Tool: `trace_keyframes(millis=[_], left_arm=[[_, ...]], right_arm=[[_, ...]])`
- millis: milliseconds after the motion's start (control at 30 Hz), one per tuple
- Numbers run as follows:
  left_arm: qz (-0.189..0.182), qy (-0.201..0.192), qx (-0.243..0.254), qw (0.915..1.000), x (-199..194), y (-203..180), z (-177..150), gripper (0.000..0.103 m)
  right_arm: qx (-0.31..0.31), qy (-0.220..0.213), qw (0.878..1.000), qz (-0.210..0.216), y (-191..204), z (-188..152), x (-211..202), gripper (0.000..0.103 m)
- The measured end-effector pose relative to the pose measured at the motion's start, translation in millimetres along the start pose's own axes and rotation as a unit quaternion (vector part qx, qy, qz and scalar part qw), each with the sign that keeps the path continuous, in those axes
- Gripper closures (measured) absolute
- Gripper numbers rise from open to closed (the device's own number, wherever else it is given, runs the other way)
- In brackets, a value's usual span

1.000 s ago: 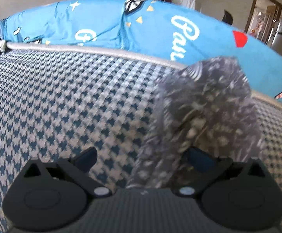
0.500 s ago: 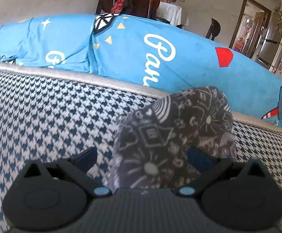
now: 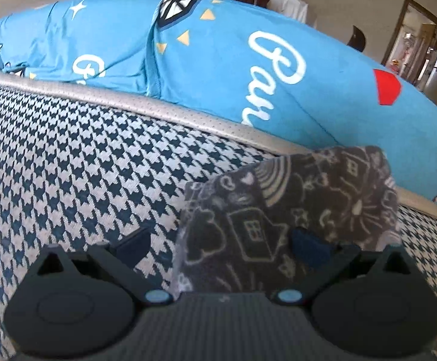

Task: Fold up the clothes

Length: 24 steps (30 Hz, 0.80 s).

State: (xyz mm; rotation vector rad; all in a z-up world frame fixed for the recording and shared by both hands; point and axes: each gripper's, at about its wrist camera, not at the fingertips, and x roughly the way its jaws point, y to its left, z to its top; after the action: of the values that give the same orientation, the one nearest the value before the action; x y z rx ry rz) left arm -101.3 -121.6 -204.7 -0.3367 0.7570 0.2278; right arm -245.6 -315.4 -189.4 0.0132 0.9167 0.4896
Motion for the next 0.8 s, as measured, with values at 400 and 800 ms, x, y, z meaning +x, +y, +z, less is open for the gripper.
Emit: trace_keyframes(millis=[400, 800], left_arm=[[0.024, -0.013, -0.034, 0.9991, 19, 27, 5, 0.0], [-0.002, -0.034, -0.04, 0.9986, 13, 35, 10, 0.0]], right_arm=[[-0.014, 0.006, 1.0, -0.003, -4, -2, -5, 0.0], [0.001, 0.027, 1.0, 0.004, -8, 7, -4, 0.0]])
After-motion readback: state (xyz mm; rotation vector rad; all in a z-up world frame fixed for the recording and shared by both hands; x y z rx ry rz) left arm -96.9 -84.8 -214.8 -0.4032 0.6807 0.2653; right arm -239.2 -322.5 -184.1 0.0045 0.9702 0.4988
